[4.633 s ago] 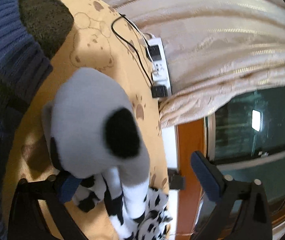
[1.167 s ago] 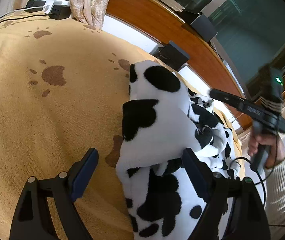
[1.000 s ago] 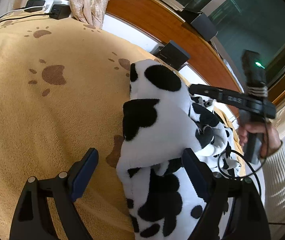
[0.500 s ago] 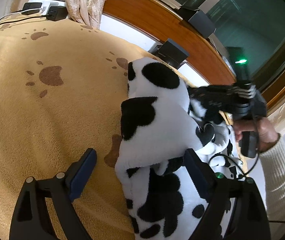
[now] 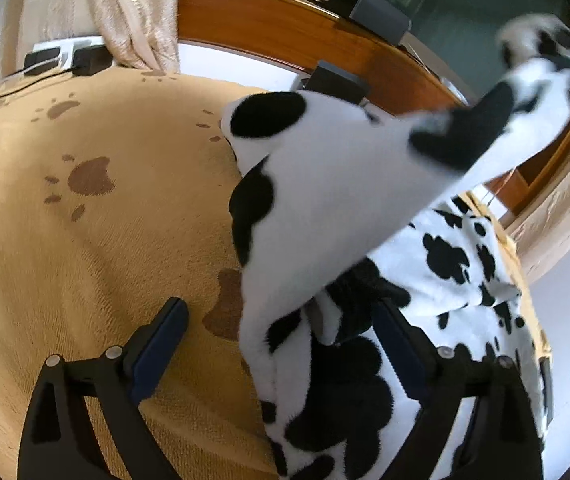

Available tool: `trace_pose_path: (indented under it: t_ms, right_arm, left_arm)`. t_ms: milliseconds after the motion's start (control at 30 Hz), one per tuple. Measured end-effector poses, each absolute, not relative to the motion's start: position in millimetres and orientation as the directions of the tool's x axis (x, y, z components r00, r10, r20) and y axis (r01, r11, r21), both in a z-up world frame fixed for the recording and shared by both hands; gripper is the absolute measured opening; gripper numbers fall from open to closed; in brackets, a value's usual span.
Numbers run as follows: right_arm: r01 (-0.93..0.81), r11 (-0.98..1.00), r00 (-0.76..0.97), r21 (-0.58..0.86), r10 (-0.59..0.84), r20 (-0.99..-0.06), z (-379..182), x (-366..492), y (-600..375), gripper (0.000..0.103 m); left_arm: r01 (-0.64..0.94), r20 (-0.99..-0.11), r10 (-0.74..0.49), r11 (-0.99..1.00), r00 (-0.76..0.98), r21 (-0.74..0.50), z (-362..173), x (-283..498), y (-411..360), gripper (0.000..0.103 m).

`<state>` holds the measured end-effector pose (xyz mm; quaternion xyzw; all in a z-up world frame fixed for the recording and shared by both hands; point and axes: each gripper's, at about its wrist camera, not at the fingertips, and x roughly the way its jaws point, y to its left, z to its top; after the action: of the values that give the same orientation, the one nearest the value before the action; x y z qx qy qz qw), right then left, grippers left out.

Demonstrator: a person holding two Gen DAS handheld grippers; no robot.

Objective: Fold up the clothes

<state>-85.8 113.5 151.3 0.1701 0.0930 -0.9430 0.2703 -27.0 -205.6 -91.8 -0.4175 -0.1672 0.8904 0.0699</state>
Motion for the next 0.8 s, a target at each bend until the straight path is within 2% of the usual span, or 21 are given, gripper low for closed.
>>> trace_pose_path:
  t_ms: [100, 267, 400, 567, 633, 733, 767, 800]
  right_arm:
    - [0.474, -0.880, -0.802, 0.005, -0.434, -0.410, 123.7, -74.5, 164.6, 0.011]
    - [0.293, -0.940, -0.741, 0.176, -0.340, -0.579, 38.2, -62.1, 251.8, 0.011]
    - [0.280, -0.932, -0.679, 0.228, -0.360, -0.639, -5.2, -19.8, 284.6, 0.012]
    - [0.344, -0.894, -0.593, 0.286, -0.443, -0.672, -30.1, 22.8, 297.9, 0.015]
    - [0.370, -0.883, -0.550, 0.290, -0.460, -0.697, -38.6, 39.0, 299.3, 0.020]
    - [0.414, -0.864, -0.479, 0.287, -0.475, -0.738, -54.9, 60.4, 297.7, 0.038]
    - [0.423, -0.860, -0.465, 0.287, -0.477, -0.746, -58.6, 66.6, 297.9, 0.051]
    - [0.431, -0.855, -0.450, 0.287, -0.479, -0.753, -62.3, 72.8, 298.0, 0.058]
  left_arm:
    - [0.010, -0.723, 0.252, -0.942, -0.644, -0.337, -92.2, -27.1, -202.6, 0.098]
    - [0.007, -0.724, 0.237, -0.948, -0.647, -0.317, -92.5, -26.5, -201.3, 0.098]
    - [0.018, -0.720, 0.237, -0.945, -0.653, -0.326, -93.2, -25.7, -204.8, 0.098]
    - [0.097, -0.703, 0.215, -0.922, -0.678, -0.375, -93.7, -24.2, -224.1, 0.098]
    - [0.122, -0.696, 0.212, -0.910, -0.686, -0.397, -94.1, -24.1, -231.6, 0.098]
    - [0.140, -0.699, 0.196, -0.909, -0.688, -0.392, -94.2, -25.0, -234.6, 0.098]
    - [0.141, -0.701, 0.192, -0.911, -0.687, -0.387, -94.4, -25.4, -234.4, 0.098]
    - [0.142, -0.704, 0.185, -0.914, -0.686, -0.379, -94.7, -25.5, -234.1, 0.098]
